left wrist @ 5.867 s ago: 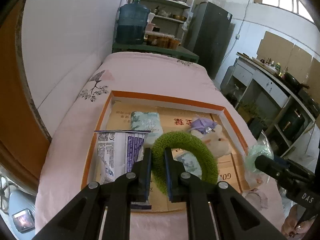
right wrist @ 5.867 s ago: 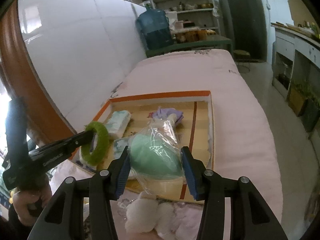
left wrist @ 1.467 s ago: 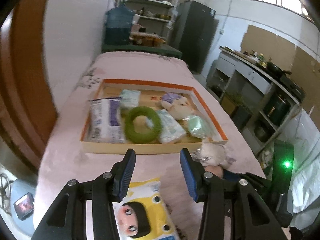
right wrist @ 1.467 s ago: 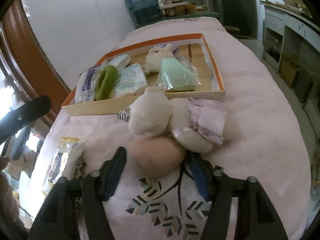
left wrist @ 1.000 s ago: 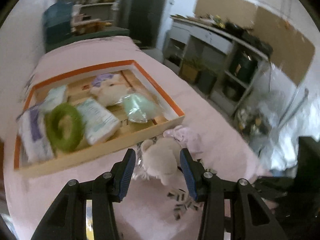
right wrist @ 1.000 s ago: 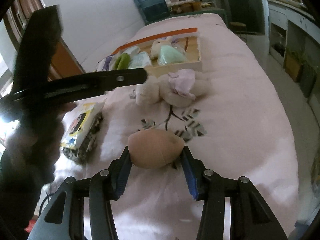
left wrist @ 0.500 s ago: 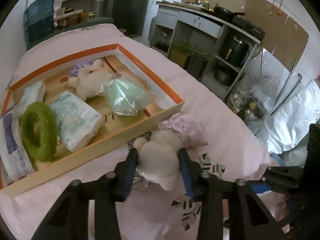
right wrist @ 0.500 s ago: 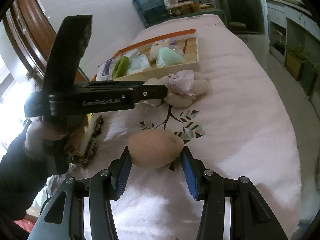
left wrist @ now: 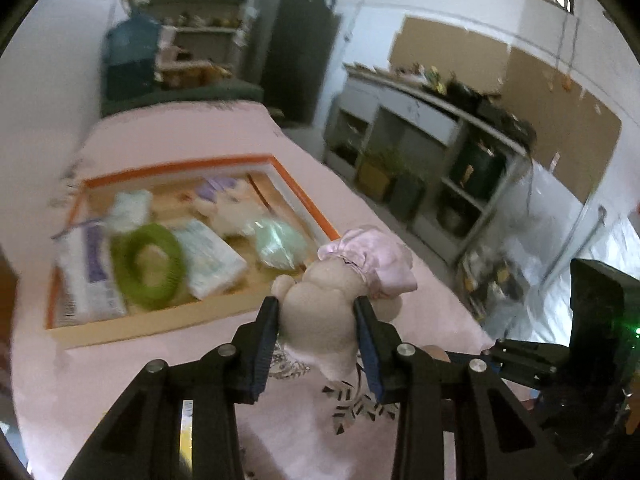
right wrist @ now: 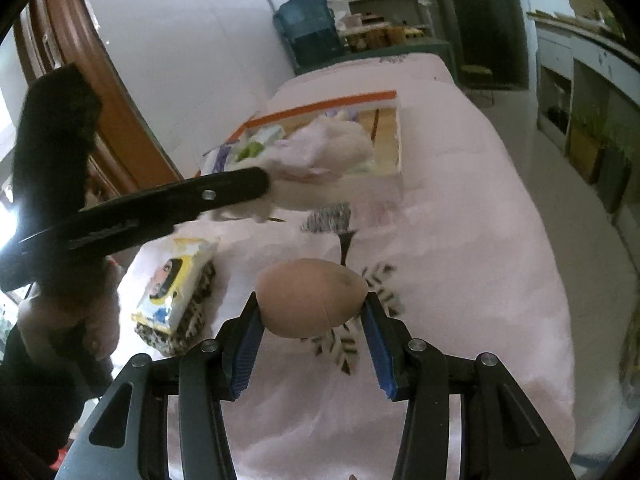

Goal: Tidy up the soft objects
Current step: 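Carry the bunny and peach sponge with both tools over the box lid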

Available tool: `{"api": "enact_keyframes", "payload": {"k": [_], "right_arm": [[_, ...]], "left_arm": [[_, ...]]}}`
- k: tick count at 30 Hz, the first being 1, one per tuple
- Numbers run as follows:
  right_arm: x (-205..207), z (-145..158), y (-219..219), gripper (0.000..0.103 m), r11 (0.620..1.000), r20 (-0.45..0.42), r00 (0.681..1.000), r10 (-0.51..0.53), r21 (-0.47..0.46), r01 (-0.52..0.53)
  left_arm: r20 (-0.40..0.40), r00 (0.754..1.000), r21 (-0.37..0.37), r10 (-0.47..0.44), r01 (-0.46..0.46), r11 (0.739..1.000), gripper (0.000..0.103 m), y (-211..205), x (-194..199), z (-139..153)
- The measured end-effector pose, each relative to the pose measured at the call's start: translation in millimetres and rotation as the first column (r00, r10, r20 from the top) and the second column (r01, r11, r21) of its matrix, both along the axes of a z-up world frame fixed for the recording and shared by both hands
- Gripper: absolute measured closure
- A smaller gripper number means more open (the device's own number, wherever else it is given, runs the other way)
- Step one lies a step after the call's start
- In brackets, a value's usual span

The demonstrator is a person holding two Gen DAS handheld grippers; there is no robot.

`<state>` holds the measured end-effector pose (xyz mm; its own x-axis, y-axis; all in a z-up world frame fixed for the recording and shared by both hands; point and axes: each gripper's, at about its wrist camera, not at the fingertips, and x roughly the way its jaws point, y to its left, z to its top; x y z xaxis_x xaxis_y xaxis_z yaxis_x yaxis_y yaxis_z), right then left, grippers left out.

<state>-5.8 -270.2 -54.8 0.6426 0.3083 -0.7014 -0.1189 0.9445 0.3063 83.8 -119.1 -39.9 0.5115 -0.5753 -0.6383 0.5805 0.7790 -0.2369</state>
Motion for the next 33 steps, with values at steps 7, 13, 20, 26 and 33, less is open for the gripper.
{"api": "enact_keyframes", "payload": {"k": [7, 13, 20, 26, 33], "right_arm": [[14.9, 26.9, 14.4, 0.053, 0.999, 0.062, 0.997, 0.036, -0.041, -0.033], [30.7, 47.6, 28.2, 0.053, 0.995, 0.111, 0.992, 0.065, -0.076, -0.057], [52.3, 63.1, 39.7, 0.053, 0.993, 0.142, 0.986, 0.085, -0.096, -0.071], [72.5, 69.6, 42.7, 0.053, 0.992, 0.152, 0.985, 0.088, -0.098, -0.073], [95.3, 72.2, 39.1, 0.053, 0.992, 0.156, 0.985, 0.076, -0.112, -0.058]], "left_arm": [[0.066, 0.984, -0.016, 0.164, -0.163, 0.987, 0.065, 34.6, -6.1, 23.4], [0.092, 0.953, -0.018, 0.289, -0.288, 0.957, 0.065, 63.9, 0.5, 33.2], [0.096, 0.933, -0.016, 0.347, -0.347, 0.938, 0.065, 78.8, 8.2, 34.7], [0.095, 0.927, -0.015, 0.364, -0.364, 0.931, 0.065, 89.6, 17.6, 32.3], [0.107, 0.921, -0.007, 0.375, -0.376, 0.927, 0.065, 94.4, 33.2, 34.4]]}}
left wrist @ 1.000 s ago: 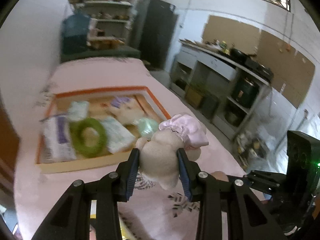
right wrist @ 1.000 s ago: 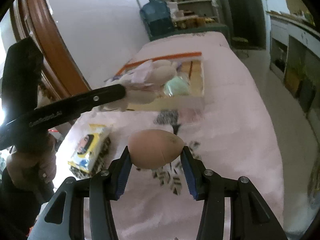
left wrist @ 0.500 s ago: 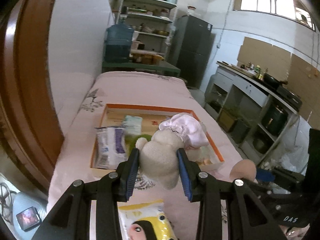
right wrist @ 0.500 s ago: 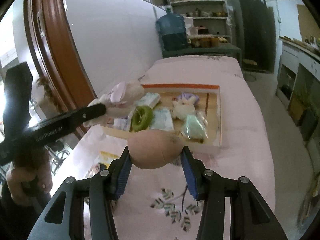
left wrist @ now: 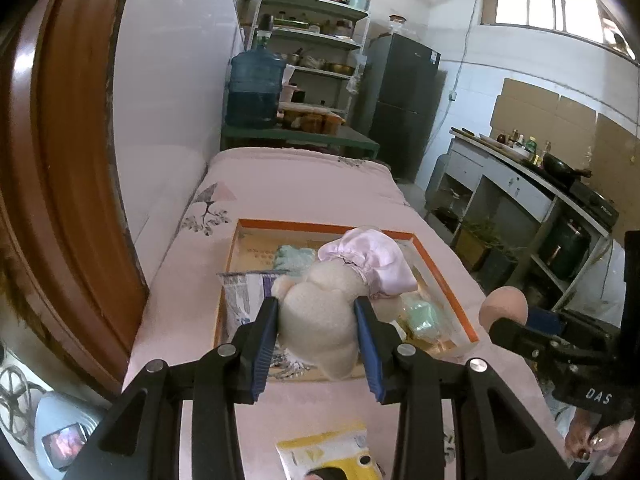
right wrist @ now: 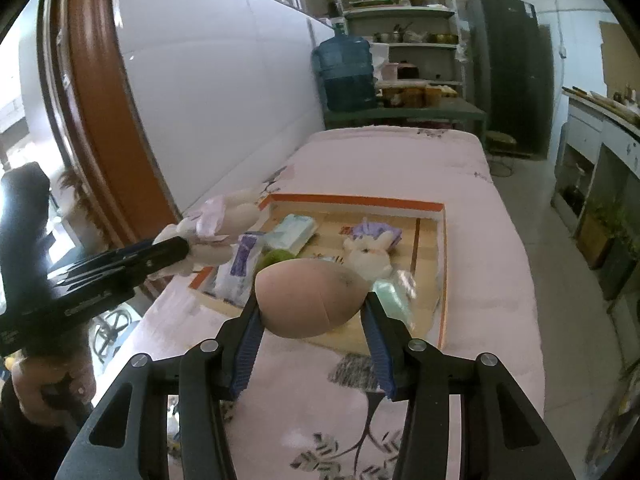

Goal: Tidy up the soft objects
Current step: 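Carry the bunny and peach sponge with both tools over the box lid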

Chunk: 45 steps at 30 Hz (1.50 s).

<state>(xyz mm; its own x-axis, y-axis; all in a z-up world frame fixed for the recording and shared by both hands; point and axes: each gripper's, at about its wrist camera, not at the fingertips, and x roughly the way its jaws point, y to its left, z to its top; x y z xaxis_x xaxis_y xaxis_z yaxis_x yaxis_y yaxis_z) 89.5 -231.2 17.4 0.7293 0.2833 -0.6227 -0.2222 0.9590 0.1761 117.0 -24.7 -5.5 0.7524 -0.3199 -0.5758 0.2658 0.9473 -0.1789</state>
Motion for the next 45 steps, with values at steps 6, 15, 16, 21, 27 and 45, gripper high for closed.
{"api": "enact_keyframes", "payload": {"k": [6, 15, 16, 21, 27, 45], "right_arm": [[27.1, 0.2, -7.1, 0.053, 1.000, 0.005, 1.000, -0.020, -0.022, 0.020], [68.4, -1.8, -9.5, 0.053, 0.999, 0.012, 1.000, -0.001, -0.050, 0.002], [75.2, -3.1, -9.0, 0.053, 0.999, 0.009, 1.000, 0.002, -0.048, -0.002], [102.0, -9.8, -2.1, 0.053, 0.998, -0.003, 1.000, 0.016, -0.053, -0.016], [133.4, -23.2, 12.0, 0.053, 0.995, -0.025, 0.999, 0.041, -0.085, -0.043], [187.4, -62.8, 41.0, 0.053, 0.981, -0.121, 0.989, 0.080, -0.166, -0.100]], "left_arm": [[0.019, 1.000, 0.014, 0.016, -0.017, 1.000, 0.064, 1.6, 23.8, 3.8], [0.006, 0.998, 0.019, 0.056, -0.056, 0.998, 0.064, 5.6, 73.8, 4.7], [0.001, 0.998, 0.022, 0.058, -0.058, 0.998, 0.064, 4.8, 78.3, 4.0], [-0.028, 0.997, 0.033, 0.071, -0.070, 0.997, 0.064, 3.4, 107.0, -2.6], [-0.066, 0.994, 0.045, 0.087, -0.084, 0.995, 0.064, 4.8, 136.6, -11.8], [-0.138, 0.985, 0.236, 0.108, -0.073, 0.969, 0.064, -5.8, 173.6, -51.3]]}}
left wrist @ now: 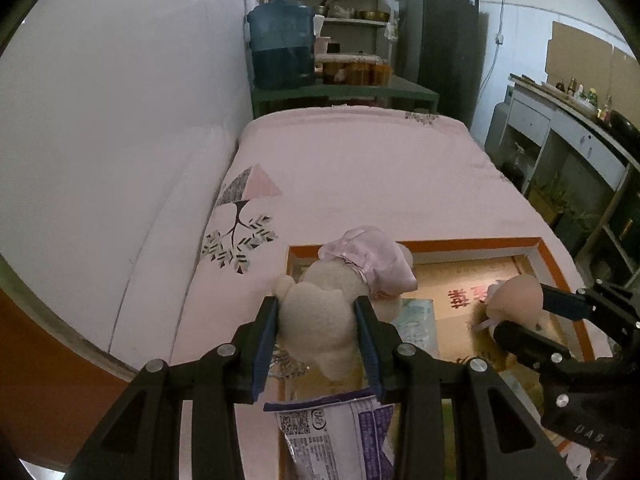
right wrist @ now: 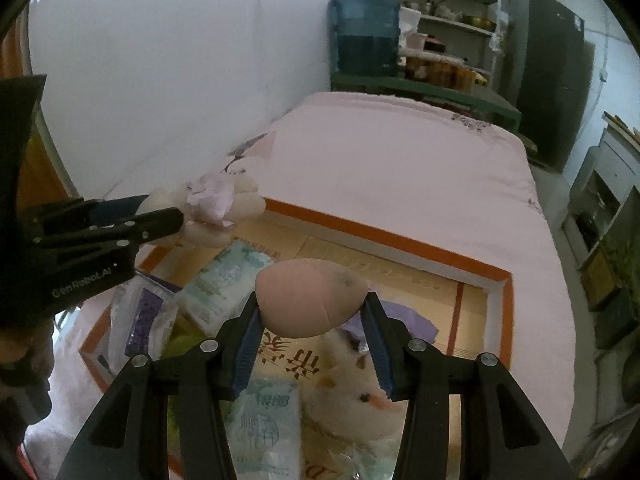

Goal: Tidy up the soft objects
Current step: 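Carry the bunny and peach sponge with both tools over the box lid, then open both tools to drop the bunny and peach sponge into the box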

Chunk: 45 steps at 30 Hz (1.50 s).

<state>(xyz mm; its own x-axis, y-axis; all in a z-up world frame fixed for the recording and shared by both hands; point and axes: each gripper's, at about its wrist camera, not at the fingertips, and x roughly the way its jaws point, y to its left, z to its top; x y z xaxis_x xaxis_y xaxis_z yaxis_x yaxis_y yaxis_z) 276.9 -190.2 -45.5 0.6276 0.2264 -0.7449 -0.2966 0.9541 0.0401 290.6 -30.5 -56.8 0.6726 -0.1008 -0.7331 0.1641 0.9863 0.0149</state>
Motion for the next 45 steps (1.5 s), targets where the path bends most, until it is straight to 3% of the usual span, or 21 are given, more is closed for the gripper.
{"api": "enact_keyframes", "payload": {"k": [20, 28, 45], "right_arm": [[16.2, -29.0, 16.5, 0.051, 0.999, -0.051, 0.999, 0.018, -0.042, -0.020], [10.0, -26.7, 10.9, 0.039, 1.000, -0.040, 0.999, 0.010, -0.014, -0.010], [-32.1, -5.9, 8.4, 0.038, 1.000, 0.005, 1.000, -0.006, 0.028, 0.006]], "left_arm": [[-0.045, 0.998, -0.023, -0.034, 0.033, 0.999, 0.060, 0.4, 10.1, -20.9], [-0.046, 0.998, -0.048, -0.032, 0.029, 0.998, 0.051, 2.4, 6.4, -21.7], [0.036, 0.999, -0.097, -0.015, 0.018, 0.995, 0.050, 7.3, -29.9, 10.9]]}}
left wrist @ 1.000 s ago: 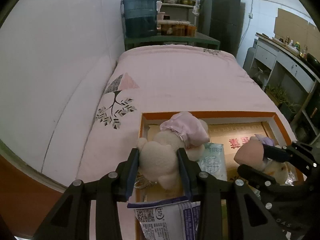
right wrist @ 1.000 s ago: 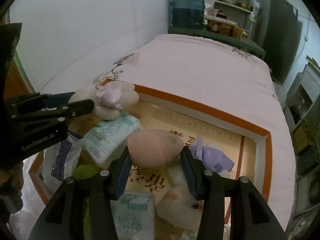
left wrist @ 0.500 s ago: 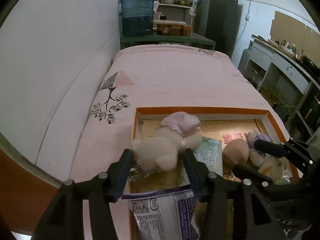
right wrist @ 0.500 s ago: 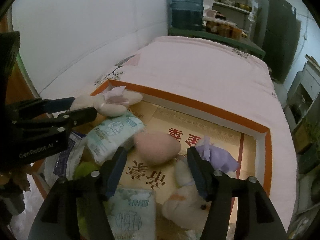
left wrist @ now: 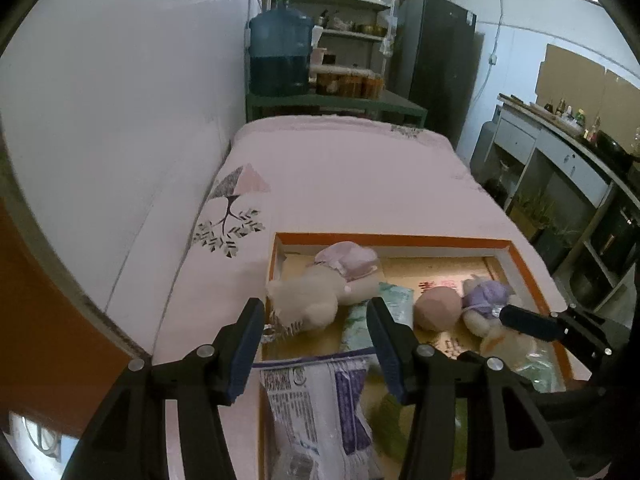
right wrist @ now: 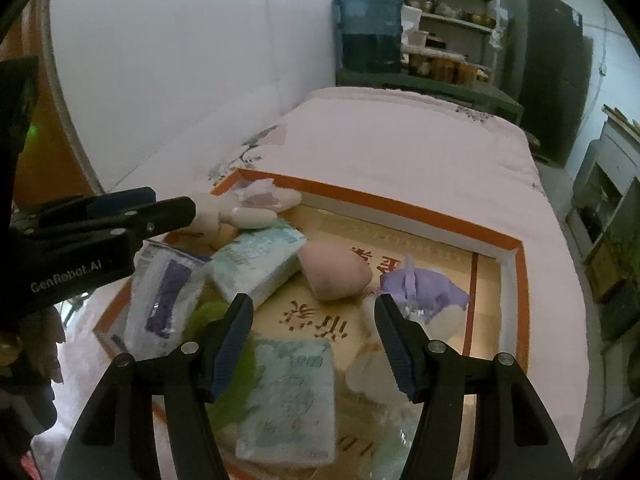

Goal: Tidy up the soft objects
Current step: 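Move both tools back from the box toward the yellow wipe pack and scrunchie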

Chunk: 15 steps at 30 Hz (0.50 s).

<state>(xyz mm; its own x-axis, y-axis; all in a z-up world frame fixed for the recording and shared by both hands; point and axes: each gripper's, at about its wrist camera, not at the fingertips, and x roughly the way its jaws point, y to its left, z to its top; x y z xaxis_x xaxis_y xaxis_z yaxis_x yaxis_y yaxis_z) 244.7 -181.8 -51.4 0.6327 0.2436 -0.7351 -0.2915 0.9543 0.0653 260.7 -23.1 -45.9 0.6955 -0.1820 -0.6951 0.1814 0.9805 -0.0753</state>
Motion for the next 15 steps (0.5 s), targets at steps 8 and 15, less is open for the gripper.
{"api": "enact_keyframes", "payload": {"k": [8, 15], "right_arm": [[-28.4, 17.8, 0.1, 0.038, 0.999, 0.021, 1.000, -0.022, 0.026, 0.021], [-51.6, 28.1, -4.0, 0.038, 0.998, 0.033, 0.999, -0.037, 0.044, 0.035]], "left_arm": [[0.051, 0.999, -0.002, -0.009, 0.009, 1.000, 0.050, -1.5, -31.3, 21.4], [0.086, 0.996, -0.013, -0.017, 0.018, 1.000, 0.050, -3.0, -63.6, 37.9]]}}
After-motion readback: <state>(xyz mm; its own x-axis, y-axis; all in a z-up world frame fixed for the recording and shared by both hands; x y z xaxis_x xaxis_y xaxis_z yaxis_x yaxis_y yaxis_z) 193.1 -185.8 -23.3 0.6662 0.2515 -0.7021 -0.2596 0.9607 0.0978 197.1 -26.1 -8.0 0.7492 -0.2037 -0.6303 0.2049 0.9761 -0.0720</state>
